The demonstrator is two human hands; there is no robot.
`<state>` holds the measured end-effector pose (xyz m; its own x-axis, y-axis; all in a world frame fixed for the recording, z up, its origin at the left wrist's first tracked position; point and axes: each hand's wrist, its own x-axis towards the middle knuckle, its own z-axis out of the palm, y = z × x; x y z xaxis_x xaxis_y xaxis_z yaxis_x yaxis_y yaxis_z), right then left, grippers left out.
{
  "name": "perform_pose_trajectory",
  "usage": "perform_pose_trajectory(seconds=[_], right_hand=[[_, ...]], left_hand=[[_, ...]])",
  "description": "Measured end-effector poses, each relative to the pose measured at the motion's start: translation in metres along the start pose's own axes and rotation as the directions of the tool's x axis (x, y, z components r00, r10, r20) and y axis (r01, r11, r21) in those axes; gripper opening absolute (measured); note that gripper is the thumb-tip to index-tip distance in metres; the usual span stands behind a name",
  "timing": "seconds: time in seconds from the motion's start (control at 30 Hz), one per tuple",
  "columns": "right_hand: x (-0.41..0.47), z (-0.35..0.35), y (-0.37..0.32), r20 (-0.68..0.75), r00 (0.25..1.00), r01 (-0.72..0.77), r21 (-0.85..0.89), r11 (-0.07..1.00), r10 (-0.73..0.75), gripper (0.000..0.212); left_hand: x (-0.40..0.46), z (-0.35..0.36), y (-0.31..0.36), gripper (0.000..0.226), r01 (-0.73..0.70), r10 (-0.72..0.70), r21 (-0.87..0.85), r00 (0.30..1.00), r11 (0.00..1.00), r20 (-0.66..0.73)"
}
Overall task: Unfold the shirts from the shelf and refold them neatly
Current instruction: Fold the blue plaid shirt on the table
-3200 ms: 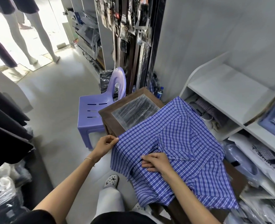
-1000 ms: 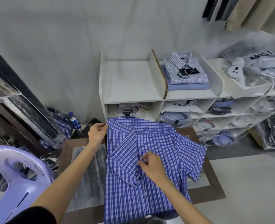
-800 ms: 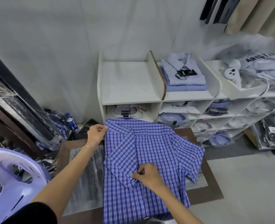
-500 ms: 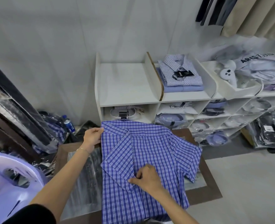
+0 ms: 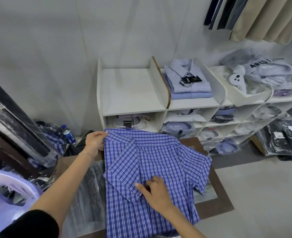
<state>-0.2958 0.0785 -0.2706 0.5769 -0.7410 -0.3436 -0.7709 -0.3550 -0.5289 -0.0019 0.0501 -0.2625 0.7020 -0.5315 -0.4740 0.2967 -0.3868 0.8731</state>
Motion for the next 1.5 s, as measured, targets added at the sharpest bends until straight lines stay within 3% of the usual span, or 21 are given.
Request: perform_pose_trajectory(seconds=[0.2,0.3,0.4,0.5,0.7,0.8,0.87,1.07,1.2,1.33,1.5], right_hand=[[0.004,-0.001,0.003,-0.012,1.0,0.013,-0.051,0.999,-0.013,0.087],[0.002,0.0,0.004,-0.045,0.999,0.009,0.039,0.999,-0.007,0.076],[-0.003,-0.001,0.014,-0.138,0.99,-0.009,0.212,0.977,0.039,0.061],[-0.017,-0.011,0.028,-0.195,0.976,-0.047,0.233,0.971,0.094,0.027],[-0.07,-0.017,0.076,-0.295,0.885,-0.32,0.177,0.931,0.36,0.015],[-0.098,-0.016,0.09,-0.347,0.835,-0.387,0.18,0.904,0.426,0.013],[-0.112,-0.013,0.093,-0.367,0.802,-0.417,0.221,0.882,0.471,0.013],[-0.129,-0.005,0.1,-0.357,0.734,-0.455,0.373,0.808,0.578,0.009],[-0.132,-0.005,0.109,-0.296,0.765,-0.478,0.332,0.813,0.571,0.019],[-0.129,-0.005,0.122,-0.155,0.773,-0.562,0.283,0.777,0.616,0.041],[-0.119,-0.007,0.14,-0.121,0.818,-0.514,0.286,0.809,0.562,0.025]], left_hand=[[0.011,0.003,-0.004,0.013,0.007,-0.004,0.08,0.999,0.997,-0.041],[0.001,0.011,0.0,0.023,-0.159,0.204,0.282,0.969,0.946,-0.139],[-0.021,0.028,0.006,0.023,-0.506,0.609,0.514,0.792,0.693,-0.042],[-0.039,0.059,0.013,0.018,-0.705,0.717,0.485,0.666,0.517,0.203],[-0.069,0.149,0.016,0.017,-0.837,0.566,0.327,0.541,0.44,0.623],[-0.082,0.193,0.013,0.017,-0.901,0.473,0.293,0.42,0.321,0.774],[-0.09,0.221,0.01,0.017,-0.93,0.395,0.262,0.348,0.257,0.85],[-0.114,0.285,0.003,0.031,-0.954,0.079,0.261,0.274,0.146,0.958],[-0.118,0.306,-0.008,0.045,-0.949,-0.022,0.31,0.31,0.06,0.951],[-0.114,0.313,-0.011,0.053,-0.917,-0.04,0.396,0.398,-0.049,0.917],[-0.107,0.318,-0.008,0.034,-0.878,-0.061,0.466,0.474,-0.11,0.878]])
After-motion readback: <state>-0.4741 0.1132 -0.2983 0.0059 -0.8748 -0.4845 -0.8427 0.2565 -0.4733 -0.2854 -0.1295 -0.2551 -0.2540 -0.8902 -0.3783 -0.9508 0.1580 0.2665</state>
